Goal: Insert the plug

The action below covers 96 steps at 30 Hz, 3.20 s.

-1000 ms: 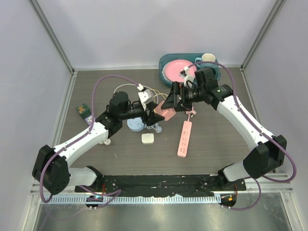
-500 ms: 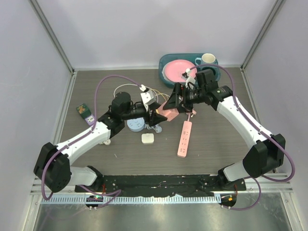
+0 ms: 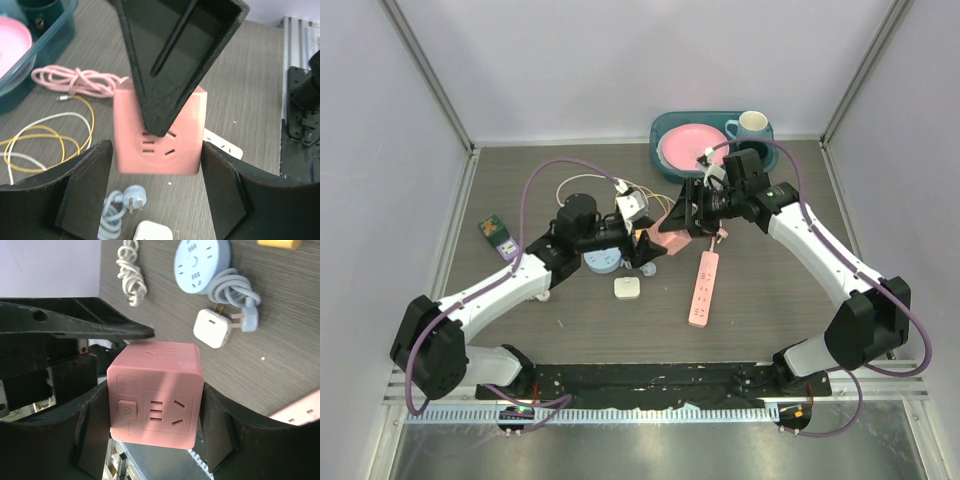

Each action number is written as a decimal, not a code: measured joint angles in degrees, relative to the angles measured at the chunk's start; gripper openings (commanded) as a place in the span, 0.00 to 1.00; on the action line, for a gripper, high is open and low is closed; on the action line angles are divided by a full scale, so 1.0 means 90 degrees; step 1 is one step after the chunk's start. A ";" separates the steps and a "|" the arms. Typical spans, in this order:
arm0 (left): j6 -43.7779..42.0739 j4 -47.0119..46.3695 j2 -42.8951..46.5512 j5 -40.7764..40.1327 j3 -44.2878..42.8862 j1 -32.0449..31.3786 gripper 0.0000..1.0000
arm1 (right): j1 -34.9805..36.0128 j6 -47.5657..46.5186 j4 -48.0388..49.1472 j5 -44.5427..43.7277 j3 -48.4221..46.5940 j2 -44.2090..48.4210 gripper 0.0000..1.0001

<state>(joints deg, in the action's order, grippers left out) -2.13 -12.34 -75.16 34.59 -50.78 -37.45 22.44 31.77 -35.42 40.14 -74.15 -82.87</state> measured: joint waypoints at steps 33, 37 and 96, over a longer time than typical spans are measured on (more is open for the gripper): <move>0.2062 0.4034 0.2577 -0.5918 0.0578 0.0007 1.00 | 0.1161 0.1353 -0.1044 -0.5790 0.1576 0.0170 0.01; 0.2183 0.4024 0.2720 -0.5933 0.0580 0.0007 1.00 | 0.1161 0.1535 -0.0937 -0.5753 0.1681 0.0223 0.01; 0.2358 0.4017 0.2528 -0.5722 0.0680 0.0007 1.00 | 0.0525 0.0984 -0.0136 -0.4991 0.2380 0.0709 0.01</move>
<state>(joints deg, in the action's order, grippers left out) 19.09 23.81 -52.40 -16.91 -44.66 -37.39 27.16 40.62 -36.64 -4.78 -52.73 -76.49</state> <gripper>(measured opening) 0.996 0.665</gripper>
